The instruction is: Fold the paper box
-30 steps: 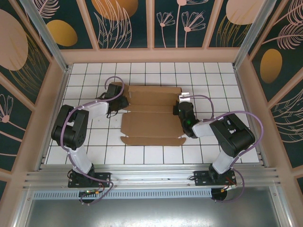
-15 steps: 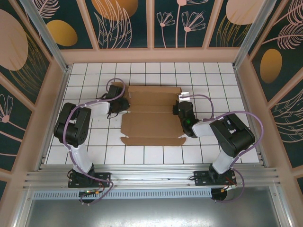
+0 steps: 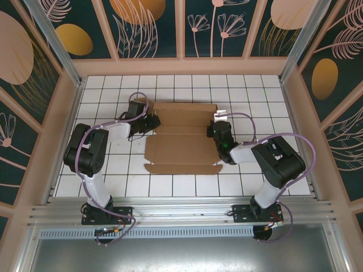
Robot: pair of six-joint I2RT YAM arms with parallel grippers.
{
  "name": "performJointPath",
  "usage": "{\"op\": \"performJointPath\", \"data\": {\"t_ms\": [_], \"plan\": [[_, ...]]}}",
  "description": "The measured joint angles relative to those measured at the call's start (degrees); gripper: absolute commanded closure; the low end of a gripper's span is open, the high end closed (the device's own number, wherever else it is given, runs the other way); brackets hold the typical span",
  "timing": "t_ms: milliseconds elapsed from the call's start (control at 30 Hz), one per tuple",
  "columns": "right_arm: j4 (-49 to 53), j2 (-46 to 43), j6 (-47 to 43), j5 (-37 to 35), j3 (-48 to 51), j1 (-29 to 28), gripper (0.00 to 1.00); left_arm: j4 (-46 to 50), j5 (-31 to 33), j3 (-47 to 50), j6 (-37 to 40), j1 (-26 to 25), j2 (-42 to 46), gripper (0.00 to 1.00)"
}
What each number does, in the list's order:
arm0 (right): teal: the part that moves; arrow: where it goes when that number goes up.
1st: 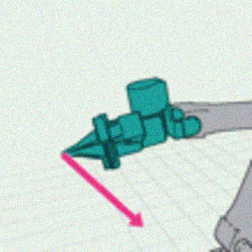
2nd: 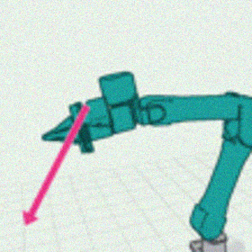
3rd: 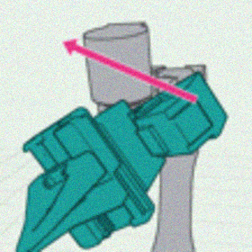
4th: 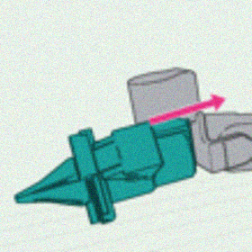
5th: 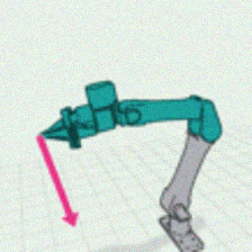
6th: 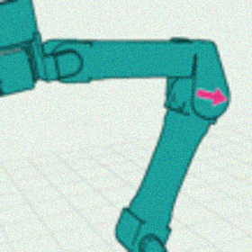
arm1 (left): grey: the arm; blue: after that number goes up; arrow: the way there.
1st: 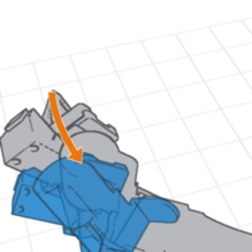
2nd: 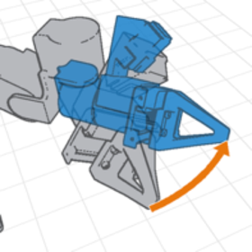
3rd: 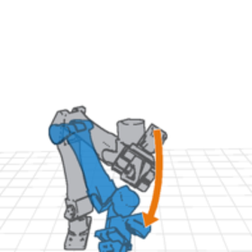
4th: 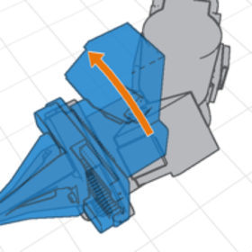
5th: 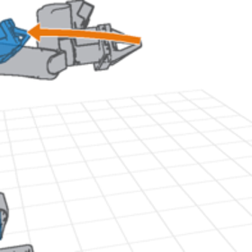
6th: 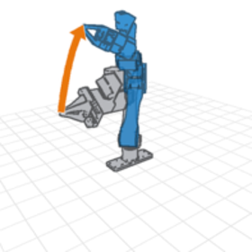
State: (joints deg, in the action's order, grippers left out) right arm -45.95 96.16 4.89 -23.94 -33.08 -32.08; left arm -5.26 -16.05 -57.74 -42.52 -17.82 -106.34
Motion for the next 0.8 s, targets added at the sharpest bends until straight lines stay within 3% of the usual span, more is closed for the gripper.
{"op": "performJointPath", "data": {"t_ms": [267,800], "plan": [[0.42,0.04,0.0,0.0,-0.33,-0.02,1.0,-5.22,-4.48,2.54,-2.99,-0.13,-0.79,0.63],[1.18,0.26,0.0,-1.05,-0.9,0.0,1.0,-9.86,-5.42,2.58,-4.74,-0.11,-3.02,0.61]]}}
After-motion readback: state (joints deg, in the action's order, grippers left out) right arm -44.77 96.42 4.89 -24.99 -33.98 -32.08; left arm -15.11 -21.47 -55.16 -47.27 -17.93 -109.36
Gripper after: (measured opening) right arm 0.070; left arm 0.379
